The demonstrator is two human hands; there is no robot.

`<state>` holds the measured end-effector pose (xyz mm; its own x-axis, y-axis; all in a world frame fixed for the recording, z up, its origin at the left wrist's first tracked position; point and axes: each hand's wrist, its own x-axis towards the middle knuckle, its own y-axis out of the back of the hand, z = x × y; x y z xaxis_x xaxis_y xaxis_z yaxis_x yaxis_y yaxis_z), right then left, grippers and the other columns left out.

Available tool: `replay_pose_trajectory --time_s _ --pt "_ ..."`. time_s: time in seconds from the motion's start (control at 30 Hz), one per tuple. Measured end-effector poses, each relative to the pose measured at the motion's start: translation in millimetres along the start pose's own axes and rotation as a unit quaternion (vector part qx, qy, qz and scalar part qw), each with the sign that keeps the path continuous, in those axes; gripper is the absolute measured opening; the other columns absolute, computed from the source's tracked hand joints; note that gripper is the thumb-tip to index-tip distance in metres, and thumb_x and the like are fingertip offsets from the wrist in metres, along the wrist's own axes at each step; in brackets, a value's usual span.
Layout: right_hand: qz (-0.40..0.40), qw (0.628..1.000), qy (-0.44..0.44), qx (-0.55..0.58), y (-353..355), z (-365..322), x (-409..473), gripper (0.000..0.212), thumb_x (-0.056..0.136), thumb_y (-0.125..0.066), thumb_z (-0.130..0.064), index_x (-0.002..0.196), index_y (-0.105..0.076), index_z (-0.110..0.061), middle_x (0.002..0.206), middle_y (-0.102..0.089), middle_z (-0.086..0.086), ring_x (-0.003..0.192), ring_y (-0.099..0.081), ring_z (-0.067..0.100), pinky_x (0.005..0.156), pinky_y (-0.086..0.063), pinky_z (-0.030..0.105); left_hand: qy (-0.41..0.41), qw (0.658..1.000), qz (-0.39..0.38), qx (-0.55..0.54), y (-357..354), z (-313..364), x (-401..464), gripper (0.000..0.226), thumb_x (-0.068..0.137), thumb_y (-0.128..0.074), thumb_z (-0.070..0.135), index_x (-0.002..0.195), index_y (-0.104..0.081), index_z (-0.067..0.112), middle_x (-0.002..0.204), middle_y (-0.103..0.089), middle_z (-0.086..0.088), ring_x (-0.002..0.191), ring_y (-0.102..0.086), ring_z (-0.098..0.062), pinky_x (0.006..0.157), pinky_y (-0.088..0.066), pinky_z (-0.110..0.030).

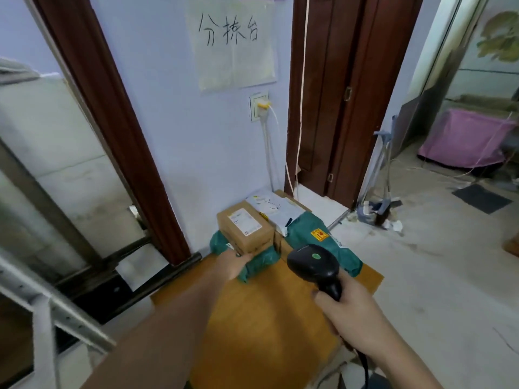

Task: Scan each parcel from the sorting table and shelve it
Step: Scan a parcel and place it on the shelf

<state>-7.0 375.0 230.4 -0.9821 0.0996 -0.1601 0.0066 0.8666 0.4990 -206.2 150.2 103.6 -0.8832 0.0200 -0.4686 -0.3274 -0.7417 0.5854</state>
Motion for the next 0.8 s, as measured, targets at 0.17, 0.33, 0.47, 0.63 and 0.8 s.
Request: replay_pose_trajectory --time_s 0.17,0.33,0.47,0.63,0.8 --pt "-0.005 0.999 -0.029 0.014 0 6 60 0.021 0.088 -0.066 -0.015 0.094 -0.06 -0.034 0.056 -0.057 -0.004 0.052 -0.054 0.013 0.057 -0.046 0.031 0.089 0.987 0.018 -0.13 -7 -8 78 0.083 0.085 -0.059 0.073 0.146 -0.055 0.016 0.14 -0.063 -0.008 0.122 -0.062 -0.028 0.106 -0.045 -0.043" --pt "-0.038 0.998 -0.058 0.011 -3 12 108 0.016 0.087 -0.065 -0.021 0.091 -0.059 -0.035 0.056 -0.058 -0.003 0.052 -0.057 0.013 0.059 -0.053 0.042 0.163 0.953 0.028 -0.254 -26 -11 127 0.121 0.058 -0.067 0.094 0.153 -0.045 0.022 0.148 -0.056 -0.008 0.132 -0.055 -0.032 0.113 -0.041 -0.052" --pt "-0.075 0.995 -0.063 0.01 -10 15 142 0.013 0.09 -0.065 -0.022 0.093 -0.058 -0.032 0.058 -0.058 0.001 0.052 -0.056 0.013 0.058 -0.05 0.036 0.231 0.907 0.0 -0.353 -47 -22 166 0.152 0.024 -0.078 0.096 0.154 -0.041 0.027 0.146 -0.056 -0.009 0.13 -0.057 -0.037 0.11 -0.043 -0.061" --pt "-0.101 0.991 -0.087 -0.003 -13 21 169 0.015 0.09 -0.065 -0.024 0.092 -0.056 -0.035 0.059 -0.058 0.0 0.05 -0.054 0.009 0.056 -0.05 0.031 0.272 0.891 0.013 -0.363 -56 -7 168 0.151 0.028 -0.087 0.085 0.157 -0.03 0.03 0.156 -0.042 -0.011 0.141 -0.044 -0.043 0.107 -0.041 -0.07" --pt "-0.112 0.991 -0.076 -0.012 -5 26 184 0.012 0.09 -0.066 -0.021 0.091 -0.057 -0.029 0.054 -0.055 -0.002 0.048 -0.051 0.008 0.056 -0.048 0.03 0.254 0.89 0.059 -0.374 -84 -55 217 0.153 0.015 -0.082 0.091 0.148 -0.048 0.022 0.137 -0.058 -0.005 0.12 -0.06 -0.031 0.105 -0.05 -0.054"
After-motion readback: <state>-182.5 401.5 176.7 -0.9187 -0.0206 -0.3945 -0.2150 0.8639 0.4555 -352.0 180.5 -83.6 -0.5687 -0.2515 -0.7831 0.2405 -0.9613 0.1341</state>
